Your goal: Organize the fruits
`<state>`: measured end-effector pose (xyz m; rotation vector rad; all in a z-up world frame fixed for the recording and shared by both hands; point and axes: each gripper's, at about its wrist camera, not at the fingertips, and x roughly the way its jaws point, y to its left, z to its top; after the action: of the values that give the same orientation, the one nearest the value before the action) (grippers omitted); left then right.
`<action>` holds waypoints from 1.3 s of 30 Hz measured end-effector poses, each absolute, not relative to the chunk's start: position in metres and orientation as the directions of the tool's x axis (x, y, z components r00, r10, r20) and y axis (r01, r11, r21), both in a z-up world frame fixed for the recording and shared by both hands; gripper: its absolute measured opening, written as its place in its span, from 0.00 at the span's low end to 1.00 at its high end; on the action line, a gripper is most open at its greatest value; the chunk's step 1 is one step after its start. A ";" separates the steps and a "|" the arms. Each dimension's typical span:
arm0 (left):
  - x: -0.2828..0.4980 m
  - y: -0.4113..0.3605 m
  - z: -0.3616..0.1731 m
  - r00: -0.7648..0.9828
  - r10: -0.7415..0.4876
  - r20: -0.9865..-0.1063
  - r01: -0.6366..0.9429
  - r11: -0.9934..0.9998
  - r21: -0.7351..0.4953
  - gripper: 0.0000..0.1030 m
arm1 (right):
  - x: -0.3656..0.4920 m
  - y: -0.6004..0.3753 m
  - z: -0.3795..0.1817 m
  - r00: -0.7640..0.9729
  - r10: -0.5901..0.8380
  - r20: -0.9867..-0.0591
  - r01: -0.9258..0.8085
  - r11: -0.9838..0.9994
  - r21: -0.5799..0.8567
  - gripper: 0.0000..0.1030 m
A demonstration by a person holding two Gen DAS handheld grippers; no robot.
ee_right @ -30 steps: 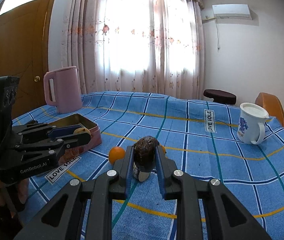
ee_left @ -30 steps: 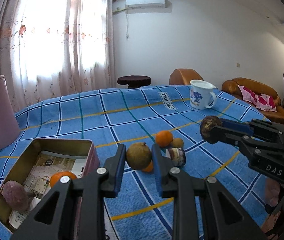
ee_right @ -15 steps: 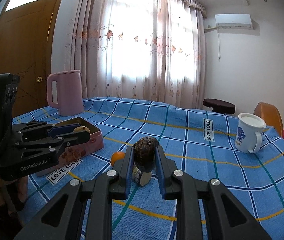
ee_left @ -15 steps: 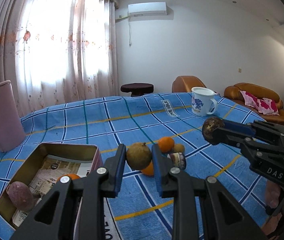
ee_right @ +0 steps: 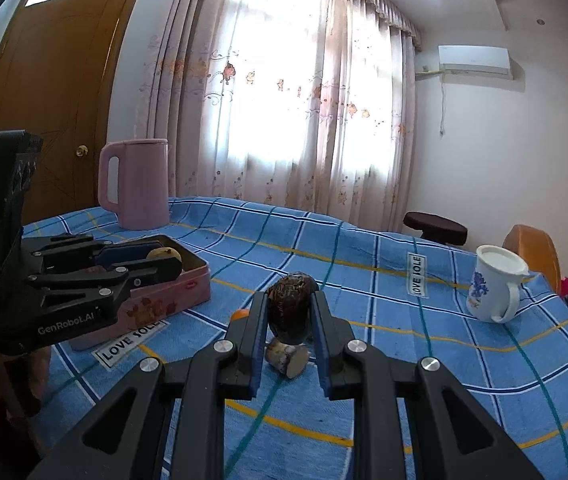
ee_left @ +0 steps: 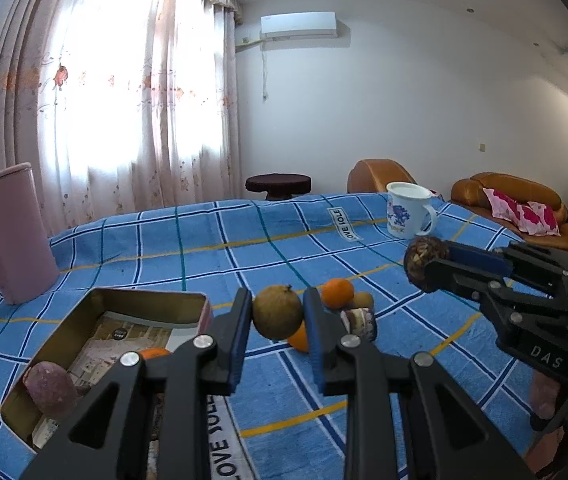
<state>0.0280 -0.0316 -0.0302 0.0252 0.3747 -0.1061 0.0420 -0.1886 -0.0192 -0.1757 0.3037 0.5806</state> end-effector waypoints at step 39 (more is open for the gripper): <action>-0.006 0.126 -0.060 0.853 0.084 -0.514 -0.167 0.979 -0.117 0.28 | 0.034 0.028 -0.041 0.460 0.675 -0.577 -0.862 0.495 -0.107 0.22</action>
<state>-0.0063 0.1262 -0.0596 -0.1594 0.5328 0.1324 0.0345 0.0277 -0.0407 -0.4172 0.5039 0.9805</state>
